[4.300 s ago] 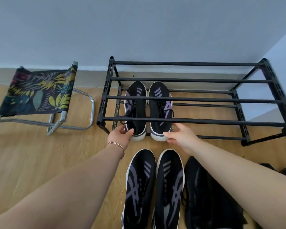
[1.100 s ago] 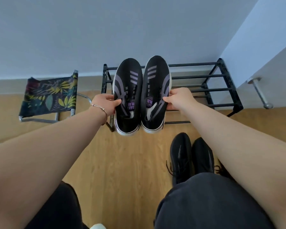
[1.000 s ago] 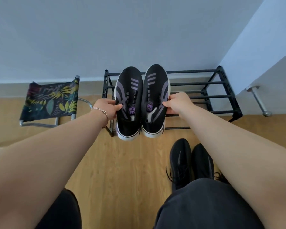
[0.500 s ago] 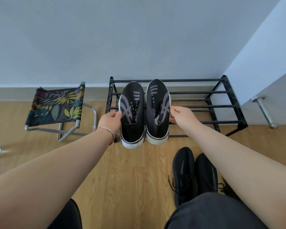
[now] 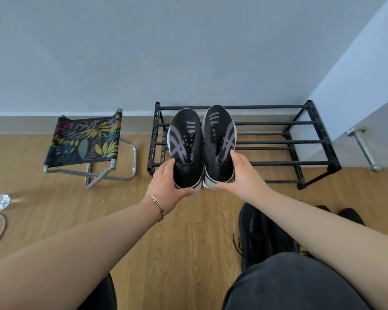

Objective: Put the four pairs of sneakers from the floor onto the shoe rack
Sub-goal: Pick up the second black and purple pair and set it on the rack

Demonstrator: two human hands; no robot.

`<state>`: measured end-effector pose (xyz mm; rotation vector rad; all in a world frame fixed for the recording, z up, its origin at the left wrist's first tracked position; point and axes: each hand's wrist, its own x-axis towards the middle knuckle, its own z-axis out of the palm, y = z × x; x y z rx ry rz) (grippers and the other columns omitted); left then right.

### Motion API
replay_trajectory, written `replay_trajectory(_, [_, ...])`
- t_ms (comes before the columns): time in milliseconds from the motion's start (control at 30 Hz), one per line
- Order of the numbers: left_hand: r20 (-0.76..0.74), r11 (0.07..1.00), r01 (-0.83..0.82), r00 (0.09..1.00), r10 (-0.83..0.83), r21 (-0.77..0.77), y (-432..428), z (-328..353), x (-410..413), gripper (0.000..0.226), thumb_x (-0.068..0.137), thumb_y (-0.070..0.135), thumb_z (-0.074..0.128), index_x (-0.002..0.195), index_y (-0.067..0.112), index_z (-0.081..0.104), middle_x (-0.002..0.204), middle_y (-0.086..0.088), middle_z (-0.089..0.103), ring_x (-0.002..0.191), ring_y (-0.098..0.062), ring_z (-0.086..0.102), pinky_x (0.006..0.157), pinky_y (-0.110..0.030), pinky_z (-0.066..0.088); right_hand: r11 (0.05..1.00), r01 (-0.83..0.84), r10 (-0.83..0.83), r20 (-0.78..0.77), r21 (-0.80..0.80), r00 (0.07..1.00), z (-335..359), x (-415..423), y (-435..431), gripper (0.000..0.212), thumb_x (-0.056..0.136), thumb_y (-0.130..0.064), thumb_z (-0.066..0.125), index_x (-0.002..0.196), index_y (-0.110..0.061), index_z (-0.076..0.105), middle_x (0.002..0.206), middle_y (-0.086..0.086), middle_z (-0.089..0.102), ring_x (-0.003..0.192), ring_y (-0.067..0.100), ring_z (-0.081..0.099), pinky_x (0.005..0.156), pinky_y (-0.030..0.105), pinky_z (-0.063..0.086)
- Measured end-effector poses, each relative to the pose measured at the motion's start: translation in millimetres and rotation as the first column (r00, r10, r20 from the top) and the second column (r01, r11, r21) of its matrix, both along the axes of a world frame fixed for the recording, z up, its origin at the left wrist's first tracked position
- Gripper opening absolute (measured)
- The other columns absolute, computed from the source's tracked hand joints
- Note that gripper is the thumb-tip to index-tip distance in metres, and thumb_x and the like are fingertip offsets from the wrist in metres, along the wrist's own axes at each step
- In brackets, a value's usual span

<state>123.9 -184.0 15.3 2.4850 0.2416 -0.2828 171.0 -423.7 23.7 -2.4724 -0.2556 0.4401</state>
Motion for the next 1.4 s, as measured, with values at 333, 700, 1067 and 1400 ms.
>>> replay_trajectory(333, [0.002, 0.996, -0.072, 0.997, 0.072, -0.055, 13.6, 18.5, 46.4, 0.1, 0.076, 0.037, 0.085, 0.156, 0.017, 0.029, 0.152, -0.005, 0.048, 0.136, -0.027, 0.05, 0.108, -0.041, 0.046, 0.999, 0.039, -0.04, 0.035, 0.024, 0.999, 12.0, 45.0, 29.2, 0.101, 0.071, -0.045, 0.087, 0.153, -0.019, 0.033, 0.148, 0.008, 0.05, 0.134, 0.027, 0.05, 0.105, 0.037, 0.044])
replay_trajectory(700, [-0.04, 0.995, -0.08, 0.996, 0.077, -0.063, 24.2, 22.8, 72.3, 0.089, 0.075, 0.033, 0.087, 0.148, 0.018, 0.039, 0.144, -0.006, 0.054, 0.126, -0.028, 0.057, 0.097, -0.037, 0.051, 0.999, 0.021, -0.02, 0.015, -0.032, 1.0, 14.2, 67.9, 41.9, 0.089, 0.071, -0.046, 0.086, 0.145, -0.019, 0.043, 0.142, 0.007, 0.055, 0.13, 0.027, 0.053, 0.104, 0.042, 0.048])
replay_trajectory(1067, [0.227, 0.841, 0.112, 0.936, -0.267, 0.529, -25.5, 27.4, 43.4, 0.077, 0.097, 0.025, 0.053, 0.16, 0.005, 0.014, 0.168, -0.022, 0.012, 0.155, -0.037, 0.01, 0.124, -0.049, 0.011, 0.94, -0.046, 0.155, 0.304, -0.337, 0.94, 18.4, 40.4, 14.6, 0.101, 0.085, -0.052, 0.072, 0.159, -0.01, 0.019, 0.161, 0.015, 0.034, 0.149, 0.031, 0.032, 0.114, 0.047, 0.042])
replay_trajectory(1400, [0.123, 0.594, 0.317, 0.804, -0.582, 0.739, -106.3, 32.3, 45.7, 0.075, 0.097, 0.031, 0.045, 0.159, 0.001, 0.015, 0.167, -0.025, 0.01, 0.155, -0.041, 0.005, 0.125, -0.054, 0.01, 0.811, 0.072, 0.211, 0.405, -0.581, 0.889, 23.6, 0.6, -71.7, 0.088, 0.086, -0.048, 0.071, 0.154, -0.004, 0.035, 0.154, 0.019, 0.044, 0.145, 0.036, 0.038, 0.119, 0.05, 0.029])
